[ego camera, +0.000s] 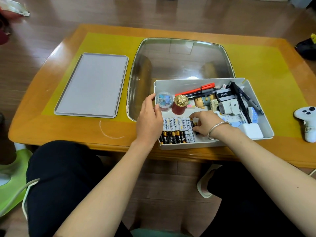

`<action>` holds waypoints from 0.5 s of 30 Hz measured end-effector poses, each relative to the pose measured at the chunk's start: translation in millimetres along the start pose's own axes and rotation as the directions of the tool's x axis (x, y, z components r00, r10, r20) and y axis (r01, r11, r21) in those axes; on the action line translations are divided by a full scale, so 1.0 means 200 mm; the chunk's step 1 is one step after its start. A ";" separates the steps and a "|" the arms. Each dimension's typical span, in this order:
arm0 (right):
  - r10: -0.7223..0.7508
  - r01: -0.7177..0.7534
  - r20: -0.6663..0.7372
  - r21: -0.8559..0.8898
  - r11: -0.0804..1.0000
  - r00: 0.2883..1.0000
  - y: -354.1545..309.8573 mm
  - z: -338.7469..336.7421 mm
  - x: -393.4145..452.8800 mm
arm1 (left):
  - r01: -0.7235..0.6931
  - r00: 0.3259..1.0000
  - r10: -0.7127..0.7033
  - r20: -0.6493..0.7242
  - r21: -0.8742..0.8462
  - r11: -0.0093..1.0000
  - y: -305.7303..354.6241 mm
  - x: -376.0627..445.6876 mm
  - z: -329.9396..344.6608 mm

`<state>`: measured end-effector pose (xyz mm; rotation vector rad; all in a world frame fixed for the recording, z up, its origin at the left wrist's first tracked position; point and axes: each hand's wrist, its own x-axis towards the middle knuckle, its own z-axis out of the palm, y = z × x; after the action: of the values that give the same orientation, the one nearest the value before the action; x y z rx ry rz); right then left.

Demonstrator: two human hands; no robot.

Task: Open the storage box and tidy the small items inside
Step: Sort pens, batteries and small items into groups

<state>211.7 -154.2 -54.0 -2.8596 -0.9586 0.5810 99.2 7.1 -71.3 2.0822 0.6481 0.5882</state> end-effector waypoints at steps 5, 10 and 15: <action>-0.002 0.001 0.022 0.026 1.000 1.000 0.02 0.00 -0.01 | -0.004 1.000 0.004 0.001 -0.008 1.000 -0.01 0.00 0.00; -0.013 0.013 -0.013 0.019 1.000 1.000 0.01 0.00 -0.01 | -0.001 1.000 0.001 -0.001 -0.002 1.000 -0.01 0.00 0.01; -0.019 0.019 -0.015 0.020 1.000 1.000 0.00 0.00 -0.01 | -0.002 1.000 0.002 -0.001 -0.007 1.000 -0.01 0.00 0.00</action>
<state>209.6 -155.8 -53.6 -2.8300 -0.9708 0.5637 99.6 8.4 -73.4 2.0763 0.6444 0.5918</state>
